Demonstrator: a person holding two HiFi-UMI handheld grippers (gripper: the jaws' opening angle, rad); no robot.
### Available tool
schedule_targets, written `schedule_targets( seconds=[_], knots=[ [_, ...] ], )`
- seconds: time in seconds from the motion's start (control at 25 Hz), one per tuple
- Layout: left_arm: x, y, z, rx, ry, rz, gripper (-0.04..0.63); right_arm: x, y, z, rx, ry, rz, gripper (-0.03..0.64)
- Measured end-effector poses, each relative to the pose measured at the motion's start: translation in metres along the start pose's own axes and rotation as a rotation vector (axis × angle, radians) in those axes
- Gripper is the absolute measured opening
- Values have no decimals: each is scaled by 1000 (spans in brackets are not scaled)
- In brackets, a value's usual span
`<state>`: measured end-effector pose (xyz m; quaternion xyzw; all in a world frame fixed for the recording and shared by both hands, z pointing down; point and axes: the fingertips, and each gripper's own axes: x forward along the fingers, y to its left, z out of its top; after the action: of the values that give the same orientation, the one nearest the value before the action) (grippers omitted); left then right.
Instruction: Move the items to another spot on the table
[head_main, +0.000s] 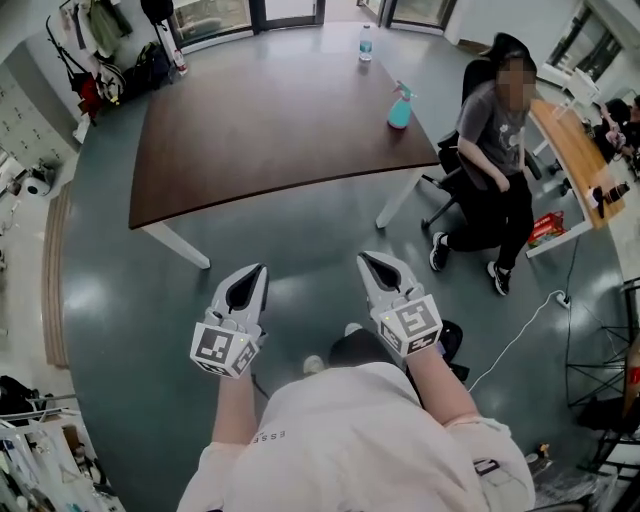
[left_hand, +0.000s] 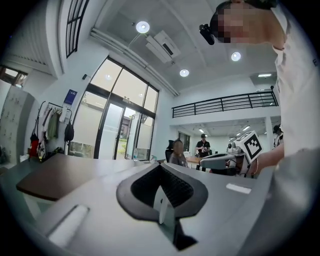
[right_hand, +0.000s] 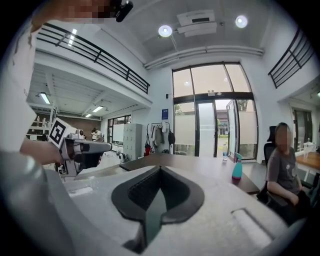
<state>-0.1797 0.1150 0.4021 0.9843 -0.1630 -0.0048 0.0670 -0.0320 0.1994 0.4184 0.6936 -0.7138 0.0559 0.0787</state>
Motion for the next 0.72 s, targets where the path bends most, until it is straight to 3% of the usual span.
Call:
schedule_targets(
  seconds=[0.36,0.72],
  knots=[
    [98,6,-11,16,47,-35,17,33,-91,-15,28,19,-14,-12],
    [257,4,7,35,28,-51,17,77,-249,7,32,-29,-21,-11]
  ],
)
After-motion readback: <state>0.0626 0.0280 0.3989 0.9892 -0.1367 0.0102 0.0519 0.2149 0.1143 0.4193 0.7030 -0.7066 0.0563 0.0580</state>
